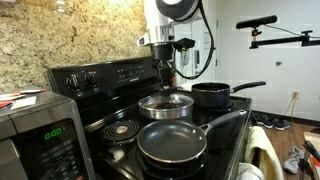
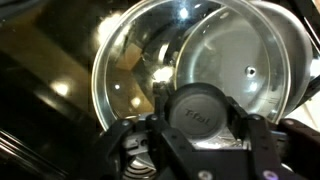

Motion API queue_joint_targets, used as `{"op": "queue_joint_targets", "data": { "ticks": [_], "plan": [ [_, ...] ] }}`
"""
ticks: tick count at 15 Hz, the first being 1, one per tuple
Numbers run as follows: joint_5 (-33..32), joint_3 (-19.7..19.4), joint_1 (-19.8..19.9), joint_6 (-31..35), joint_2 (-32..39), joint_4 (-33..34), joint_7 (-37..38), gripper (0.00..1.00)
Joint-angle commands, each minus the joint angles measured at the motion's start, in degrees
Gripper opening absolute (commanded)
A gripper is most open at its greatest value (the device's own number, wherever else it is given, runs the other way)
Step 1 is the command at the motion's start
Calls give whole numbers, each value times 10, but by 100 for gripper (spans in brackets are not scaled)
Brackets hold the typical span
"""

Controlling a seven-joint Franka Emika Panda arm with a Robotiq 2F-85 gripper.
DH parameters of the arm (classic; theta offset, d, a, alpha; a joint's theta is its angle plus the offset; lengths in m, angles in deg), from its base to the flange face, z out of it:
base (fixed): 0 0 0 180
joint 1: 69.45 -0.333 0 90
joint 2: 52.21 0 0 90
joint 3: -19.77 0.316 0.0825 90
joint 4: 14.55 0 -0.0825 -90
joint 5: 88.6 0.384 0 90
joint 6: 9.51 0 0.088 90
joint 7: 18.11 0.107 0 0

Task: Remove the wooden spatula from the pan, put it on the countertop, and then remove the lid from the pot and put it on the pan

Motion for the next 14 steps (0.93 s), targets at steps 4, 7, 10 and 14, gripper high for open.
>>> {"op": "queue_joint_targets", "data": {
  "ticks": [4,7,10,14],
  "plan": [
    [-29,32,-33,-15,-1,10,-41,35],
    [-24,38,-38,-12,-1,3,-46,35],
    [-18,42,-41,-17,-4,-9,-45,35],
    [-12,47,-40,-18,-14,-31,-39,35]
  ]
}}
